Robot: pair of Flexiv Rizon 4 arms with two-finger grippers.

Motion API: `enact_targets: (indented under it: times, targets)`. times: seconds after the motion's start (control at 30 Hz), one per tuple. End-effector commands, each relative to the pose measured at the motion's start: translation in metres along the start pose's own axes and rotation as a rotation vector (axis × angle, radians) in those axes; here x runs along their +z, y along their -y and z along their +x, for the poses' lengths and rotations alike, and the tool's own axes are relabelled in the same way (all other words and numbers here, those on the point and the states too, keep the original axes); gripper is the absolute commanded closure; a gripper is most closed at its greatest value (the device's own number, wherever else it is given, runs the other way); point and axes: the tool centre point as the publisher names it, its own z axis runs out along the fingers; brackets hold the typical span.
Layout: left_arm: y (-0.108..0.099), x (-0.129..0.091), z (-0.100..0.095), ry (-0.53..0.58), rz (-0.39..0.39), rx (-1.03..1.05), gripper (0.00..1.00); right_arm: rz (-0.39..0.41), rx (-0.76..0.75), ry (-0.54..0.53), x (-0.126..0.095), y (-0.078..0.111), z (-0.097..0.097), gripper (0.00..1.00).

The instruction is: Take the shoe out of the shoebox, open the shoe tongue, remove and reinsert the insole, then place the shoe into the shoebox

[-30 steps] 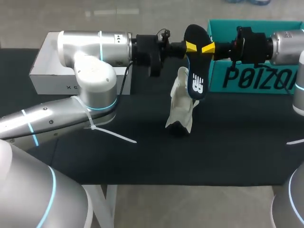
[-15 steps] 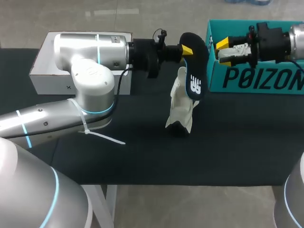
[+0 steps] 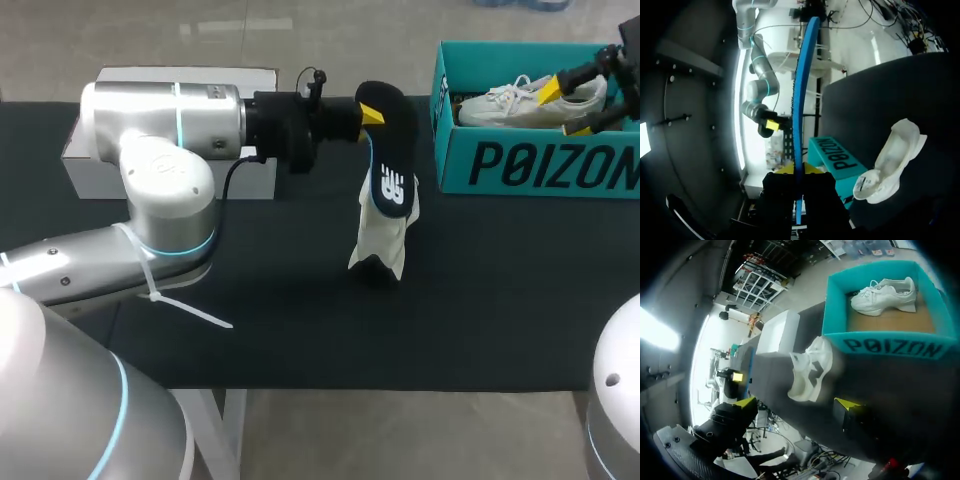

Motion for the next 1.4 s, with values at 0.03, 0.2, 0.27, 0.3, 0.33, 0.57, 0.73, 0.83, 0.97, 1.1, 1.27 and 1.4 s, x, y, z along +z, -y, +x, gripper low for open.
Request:
enact_targets:
  times: [0.03, 0.2, 0.27, 0.3, 0.33, 0.57, 0.73, 0.83, 0.97, 1.1, 1.27, 1.4]
  targets:
    - [0.008, -0.004, -0.001, -0.003, -0.006, -0.003, 1.00, -0.033, 0.024, -0.059, -0.049, -0.015, -0.008, 0.00]
    - [0.011, -0.003, -0.002, 0.002, -0.007, -0.010, 1.00, -0.018, 0.058, -0.048, -0.044, -0.022, -0.015, 0.00]
    - [0.011, -0.003, -0.002, 0.001, -0.006, -0.010, 1.00, -0.002, 0.075, -0.037, -0.041, -0.024, -0.017, 0.00]
    - [0.011, -0.002, -0.003, 0.001, -0.005, -0.010, 1.00, 0.007, 0.082, -0.044, -0.041, -0.024, -0.018, 0.00]
    - [0.011, -0.002, -0.003, 0.001, -0.004, -0.009, 1.00, 0.010, 0.090, -0.051, -0.041, -0.024, -0.019, 0.00]
    - [0.011, 0.001, -0.007, 0.010, -0.003, -0.006, 1.00, 0.043, 0.178, -0.011, -0.039, -0.020, -0.017, 0.00]
    - [0.013, 0.002, -0.008, 0.017, 0.000, -0.016, 1.00, 0.024, 0.204, 0.019, -0.038, -0.018, -0.016, 0.00]
    - [0.014, 0.002, -0.009, 0.023, 0.002, -0.023, 1.00, 0.024, 0.204, 0.019, -0.038, -0.018, -0.016, 0.00]
    - [0.017, 0.002, -0.012, 0.031, 0.008, -0.043, 1.00, 0.024, 0.204, 0.019, -0.038, -0.018, -0.016, 0.00]
    - [0.020, 0.002, -0.021, 0.055, 0.003, -0.079, 1.00, 0.024, 0.204, 0.019, -0.038, -0.018, -0.016, 0.00]
    - [0.020, 0.002, -0.021, 0.055, 0.003, -0.079, 1.00, 0.024, 0.204, 0.019, -0.038, -0.018, -0.016, 0.00]
    - [0.020, 0.002, -0.021, 0.055, 0.003, -0.079, 1.00, 0.024, 0.204, 0.019, -0.038, -0.018, -0.016, 0.00]
